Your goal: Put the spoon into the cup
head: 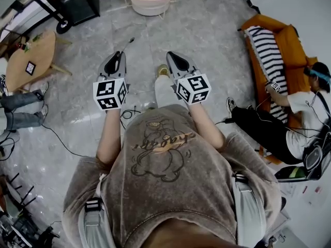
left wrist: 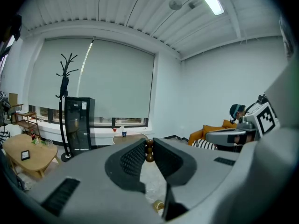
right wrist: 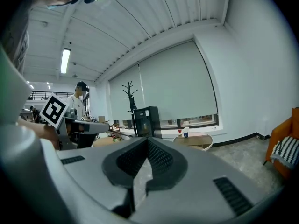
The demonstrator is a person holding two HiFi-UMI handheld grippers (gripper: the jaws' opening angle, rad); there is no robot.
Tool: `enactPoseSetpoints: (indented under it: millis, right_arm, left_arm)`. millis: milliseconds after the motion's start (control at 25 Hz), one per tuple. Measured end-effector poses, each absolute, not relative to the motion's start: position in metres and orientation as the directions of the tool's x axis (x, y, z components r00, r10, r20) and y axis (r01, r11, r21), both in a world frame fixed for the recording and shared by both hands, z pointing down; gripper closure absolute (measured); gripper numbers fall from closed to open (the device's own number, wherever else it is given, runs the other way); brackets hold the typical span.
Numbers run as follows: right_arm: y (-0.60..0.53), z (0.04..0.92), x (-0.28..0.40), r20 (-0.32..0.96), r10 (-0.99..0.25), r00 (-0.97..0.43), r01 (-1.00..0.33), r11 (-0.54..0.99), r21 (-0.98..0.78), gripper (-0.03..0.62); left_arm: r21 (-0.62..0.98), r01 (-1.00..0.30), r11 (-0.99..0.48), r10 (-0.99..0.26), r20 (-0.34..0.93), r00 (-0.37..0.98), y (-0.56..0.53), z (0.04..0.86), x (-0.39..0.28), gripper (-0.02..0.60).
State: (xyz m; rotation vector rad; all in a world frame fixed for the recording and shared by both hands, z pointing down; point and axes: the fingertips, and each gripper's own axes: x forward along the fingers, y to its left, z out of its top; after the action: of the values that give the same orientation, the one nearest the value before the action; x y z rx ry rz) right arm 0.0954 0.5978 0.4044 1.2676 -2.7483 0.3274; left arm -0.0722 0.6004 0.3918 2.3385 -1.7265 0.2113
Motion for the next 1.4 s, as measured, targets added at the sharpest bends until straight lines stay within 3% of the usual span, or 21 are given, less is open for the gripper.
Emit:
enactPoseSetpoints:
  millis: [1400]
  right_arm:
    - [0.408,0.422,0.1,0.193,-0.723,-0.664,-0.747,0.626,-0.224,0.58]
  left_arm:
    - [0.137,-0.952,-0.273,-0.915,0.27,0.301,0.412,0.401,-0.058,0.522]
